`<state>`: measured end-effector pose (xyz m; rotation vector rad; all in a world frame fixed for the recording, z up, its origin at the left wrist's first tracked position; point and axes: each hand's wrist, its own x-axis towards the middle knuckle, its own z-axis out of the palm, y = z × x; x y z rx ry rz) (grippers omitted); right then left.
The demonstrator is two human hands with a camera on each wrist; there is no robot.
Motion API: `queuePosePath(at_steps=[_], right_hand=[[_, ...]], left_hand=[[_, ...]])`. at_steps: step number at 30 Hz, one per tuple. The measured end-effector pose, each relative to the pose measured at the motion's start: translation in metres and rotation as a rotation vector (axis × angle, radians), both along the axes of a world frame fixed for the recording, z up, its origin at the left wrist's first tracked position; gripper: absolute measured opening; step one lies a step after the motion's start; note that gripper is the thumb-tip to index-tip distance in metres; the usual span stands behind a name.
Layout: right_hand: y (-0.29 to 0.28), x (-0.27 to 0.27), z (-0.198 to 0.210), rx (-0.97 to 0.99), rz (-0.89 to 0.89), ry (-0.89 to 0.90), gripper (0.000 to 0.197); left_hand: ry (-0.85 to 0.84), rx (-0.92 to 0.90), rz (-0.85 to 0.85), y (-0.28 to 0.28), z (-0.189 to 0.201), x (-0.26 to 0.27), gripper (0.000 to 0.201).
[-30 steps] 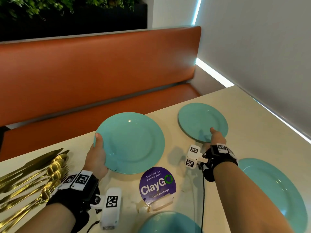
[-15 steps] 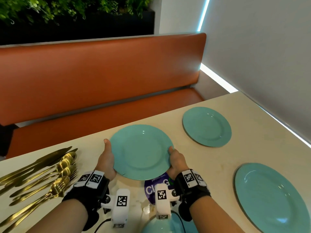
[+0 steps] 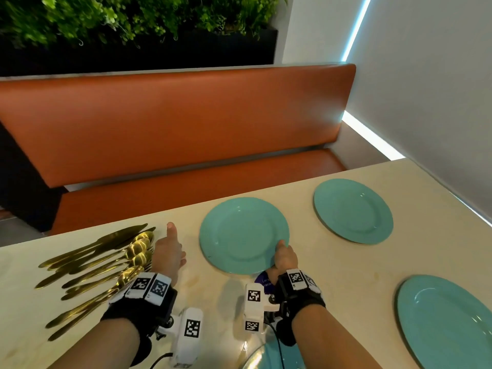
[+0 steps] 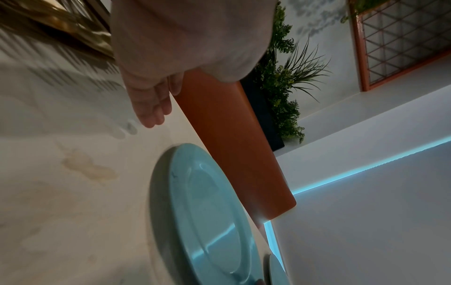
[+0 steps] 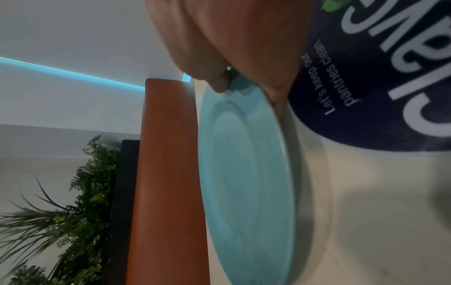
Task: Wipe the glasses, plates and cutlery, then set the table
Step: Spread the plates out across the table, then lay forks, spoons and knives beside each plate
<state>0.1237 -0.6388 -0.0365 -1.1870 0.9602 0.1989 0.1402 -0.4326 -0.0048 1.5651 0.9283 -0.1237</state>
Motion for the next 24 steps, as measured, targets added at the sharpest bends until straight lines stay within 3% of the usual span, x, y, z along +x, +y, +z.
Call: queuePosePath(at_steps=[6,11,24], right_hand=[[0.006,0.008,0.006,-0.132,0.013,0.121,0.05],[0.007,0.008,0.006,-0.137,0.008,0.166,0.057],[0.005,-0.013,0.002,-0.177,0.079,0.129,0.049]], left_hand=[[0.017,0.009,0.036,0.009,-0.001,-0.008,0.04],[0.034,0.002,0.046,0.014,-0.001,-0.012,0.05],[0.004,-0.027,-0.016,0.024,-0.005,-0.027,0.049]])
